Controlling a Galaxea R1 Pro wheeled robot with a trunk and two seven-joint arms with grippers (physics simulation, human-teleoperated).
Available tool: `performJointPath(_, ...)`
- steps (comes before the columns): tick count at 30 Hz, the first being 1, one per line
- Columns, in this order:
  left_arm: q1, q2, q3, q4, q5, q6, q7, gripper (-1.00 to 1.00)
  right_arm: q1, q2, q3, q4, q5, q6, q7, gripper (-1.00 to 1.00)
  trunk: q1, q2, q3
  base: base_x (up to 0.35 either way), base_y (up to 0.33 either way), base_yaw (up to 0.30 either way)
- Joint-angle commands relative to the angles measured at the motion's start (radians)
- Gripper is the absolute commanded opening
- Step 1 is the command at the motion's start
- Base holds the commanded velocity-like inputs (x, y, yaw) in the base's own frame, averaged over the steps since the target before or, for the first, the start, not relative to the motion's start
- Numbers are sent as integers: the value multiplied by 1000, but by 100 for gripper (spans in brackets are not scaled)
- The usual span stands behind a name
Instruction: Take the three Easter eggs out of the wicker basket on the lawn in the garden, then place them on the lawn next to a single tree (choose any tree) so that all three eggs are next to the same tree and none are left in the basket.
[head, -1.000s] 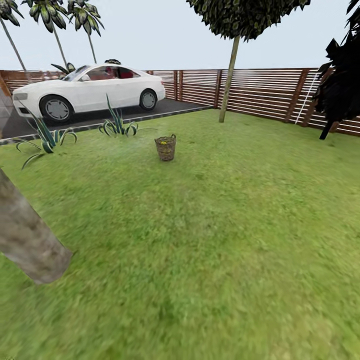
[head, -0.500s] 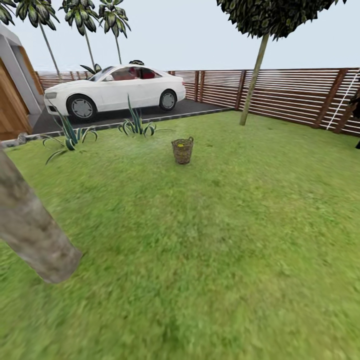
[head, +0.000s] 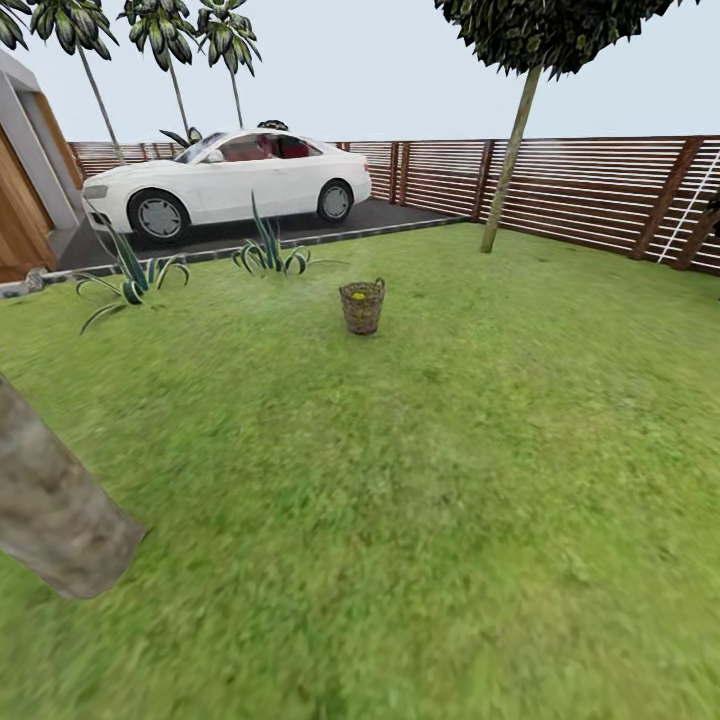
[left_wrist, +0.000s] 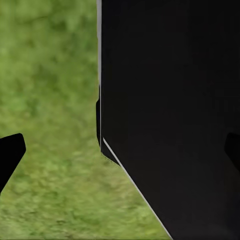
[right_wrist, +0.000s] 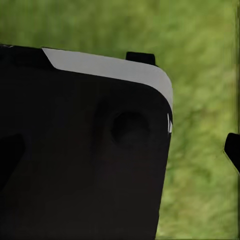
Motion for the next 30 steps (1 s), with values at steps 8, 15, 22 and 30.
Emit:
performJointPath(8,0,0,3,0,1,-2,1,100,-1,-1,1,0,3,-3,-1,100,1,0,-1,287,-99,0)
performJointPath(15,0,0,3,1,1,-1,1,100,0,0,1,0,4,-4,-1,100,1,0,-1,286,-99,0)
performJointPath(22,0,0,3,1,1,-1,1,100,0,3,2,0,7,-4,-1,100,1,0,-1,275,-99,0)
performJointPath(30,0,0,5,1,1,-1,1,100,0,9,4,0,12,-4,-1,100,1,0,-1,270,-99,0)
